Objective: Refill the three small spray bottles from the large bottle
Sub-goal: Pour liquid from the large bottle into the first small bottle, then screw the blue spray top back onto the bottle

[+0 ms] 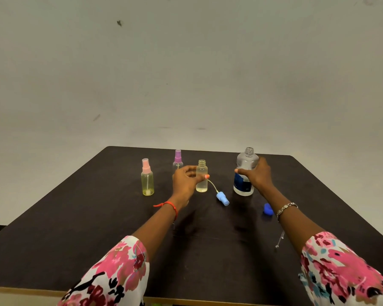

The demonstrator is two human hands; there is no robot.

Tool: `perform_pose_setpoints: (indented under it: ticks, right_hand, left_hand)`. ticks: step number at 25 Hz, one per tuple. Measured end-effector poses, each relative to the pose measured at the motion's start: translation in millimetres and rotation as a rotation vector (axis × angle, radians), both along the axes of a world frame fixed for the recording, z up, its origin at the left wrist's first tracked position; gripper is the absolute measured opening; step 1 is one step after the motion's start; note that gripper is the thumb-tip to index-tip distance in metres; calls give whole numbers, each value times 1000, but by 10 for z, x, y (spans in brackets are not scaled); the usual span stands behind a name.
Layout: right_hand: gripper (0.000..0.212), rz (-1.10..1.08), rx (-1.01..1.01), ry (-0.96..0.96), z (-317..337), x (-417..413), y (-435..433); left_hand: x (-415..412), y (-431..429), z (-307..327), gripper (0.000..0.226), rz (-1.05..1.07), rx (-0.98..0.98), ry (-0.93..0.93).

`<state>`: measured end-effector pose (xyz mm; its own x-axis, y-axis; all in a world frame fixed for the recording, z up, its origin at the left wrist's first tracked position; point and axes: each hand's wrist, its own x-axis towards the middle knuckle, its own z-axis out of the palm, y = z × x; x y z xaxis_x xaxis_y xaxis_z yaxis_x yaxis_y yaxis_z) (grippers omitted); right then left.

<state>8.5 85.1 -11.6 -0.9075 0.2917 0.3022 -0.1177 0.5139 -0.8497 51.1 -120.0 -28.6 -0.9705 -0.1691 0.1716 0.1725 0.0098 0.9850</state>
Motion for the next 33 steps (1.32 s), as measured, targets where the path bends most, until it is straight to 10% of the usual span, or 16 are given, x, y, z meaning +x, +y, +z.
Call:
perform_pose_setpoints:
  ticks: [12, 17, 25, 33]
  right_hand:
    - [101, -54, -61, -11, 222, 50, -30]
    - [41, -18, 244, 402, 324, 195, -230]
    - [32, 324, 596, -430, -125, 231, -499]
    - [23, 208, 278, -96, -63, 265, -422]
  left_hand:
    - [34, 18, 74, 32, 0, -5, 20]
    - [59, 42, 118, 37, 15, 3, 19]
    - [93, 52, 71, 37, 19, 14, 9]
    - [101, -5, 108, 38, 38, -4, 4]
